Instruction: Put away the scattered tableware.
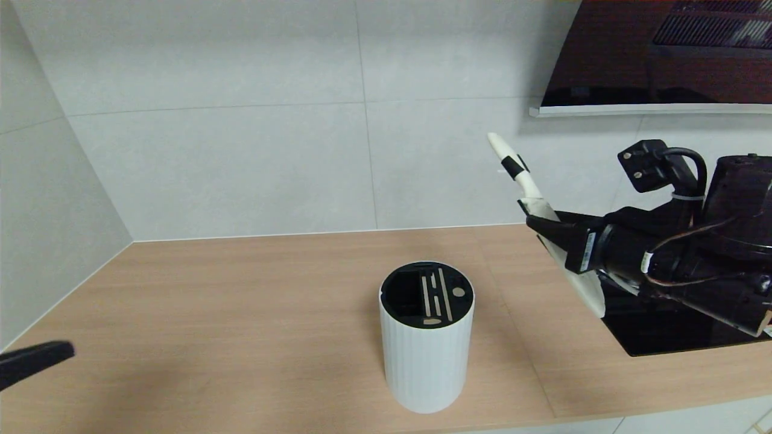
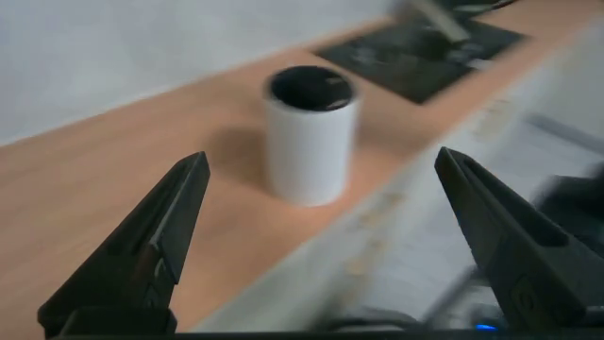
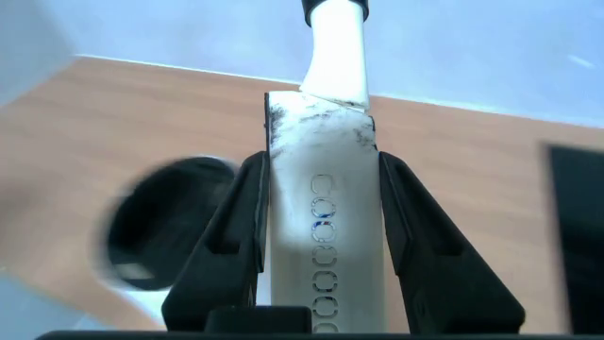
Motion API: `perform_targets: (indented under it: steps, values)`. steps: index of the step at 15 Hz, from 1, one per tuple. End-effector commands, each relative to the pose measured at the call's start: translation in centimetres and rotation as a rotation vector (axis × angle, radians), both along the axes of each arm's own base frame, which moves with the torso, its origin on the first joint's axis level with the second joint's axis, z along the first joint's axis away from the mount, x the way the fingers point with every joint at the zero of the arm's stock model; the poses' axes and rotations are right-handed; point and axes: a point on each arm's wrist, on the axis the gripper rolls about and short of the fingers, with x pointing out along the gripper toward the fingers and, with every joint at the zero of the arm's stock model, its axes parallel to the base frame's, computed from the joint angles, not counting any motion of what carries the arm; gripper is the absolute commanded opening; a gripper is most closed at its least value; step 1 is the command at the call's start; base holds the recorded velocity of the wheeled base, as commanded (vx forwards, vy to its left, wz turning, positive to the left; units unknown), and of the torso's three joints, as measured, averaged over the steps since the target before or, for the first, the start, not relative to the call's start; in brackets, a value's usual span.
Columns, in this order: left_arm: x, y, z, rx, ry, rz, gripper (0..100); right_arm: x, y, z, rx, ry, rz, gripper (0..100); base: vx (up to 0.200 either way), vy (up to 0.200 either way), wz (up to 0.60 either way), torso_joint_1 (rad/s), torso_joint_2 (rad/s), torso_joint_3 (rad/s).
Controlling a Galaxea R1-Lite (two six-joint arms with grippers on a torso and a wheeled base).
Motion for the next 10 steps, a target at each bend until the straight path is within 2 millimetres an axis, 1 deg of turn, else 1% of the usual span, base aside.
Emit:
perform_targets:
  steps: [1, 2, 3, 4, 5, 6, 7, 8, 10]
  values:
    - [10.8, -2.2, 1.8, -0.066, 0.305, -0.159, 100, -0.4, 2.6, 0.5, 0.008, -0.013, 0.082, 0, 0.0, 0.0, 0.0, 0.0, 0.0, 0.0]
    - [12.7, -3.4, 1.4, -0.124, 0.398, -0.187, 100, -0.4, 4.0, 0.5, 0.0, -0.002, 0.116, 0, 0.0, 0.0, 0.0, 0.0, 0.0, 0.0]
    - [13.2, -3.8, 1.2, -0.148, 0.422, -0.189, 100, -0.5, 4.5, 0.5, -0.004, 0.005, 0.131, 0, 0.0, 0.0, 0.0, 0.0, 0.0, 0.0]
    - [14.5, -5.0, 0.4, -0.232, 0.483, -0.211, 100, -1.2, 6.3, -0.4, -0.033, 0.048, 0.177, 0, 0.0, 0.0, 0.0, 0.0, 0.0, 0.0]
    - [15.1, -5.8, 0.1, -0.267, 0.487, -0.217, 100, -1.8, 7.1, -1.0, -0.049, 0.063, 0.184, 0, 0.0, 0.0, 0.0, 0.0, 0.0, 0.0]
    - [15.7, -7.3, -0.3, -0.32, 0.487, -0.205, 100, -2.5, 8.2, -1.3, -0.053, 0.069, 0.16, 0, 0.0, 0.0, 0.0, 0.0, 0.0, 0.0]
    - [16.2, -8.3, -0.6, -0.349, 0.491, -0.18, 100, -2.9, 8.6, -1.2, -0.038, 0.074, 0.155, 0, 0.0, 0.0, 0.0, 0.0, 0.0, 0.0]
    - [17.2, -9.9, -0.8, -0.396, 0.47, -0.099, 100, -3.7, 9.3, -0.7, -0.008, 0.072, 0.174, 0, 0.0, 0.0, 0.0, 0.0, 0.0, 0.0]
    - [18.7, -11.9, -1.7, -0.43, 0.406, -0.017, 100, -3.8, 9.5, -0.1, 0.019, 0.073, 0.18, 0, 0.0, 0.0, 0.0, 0.0, 0.0, 0.0]
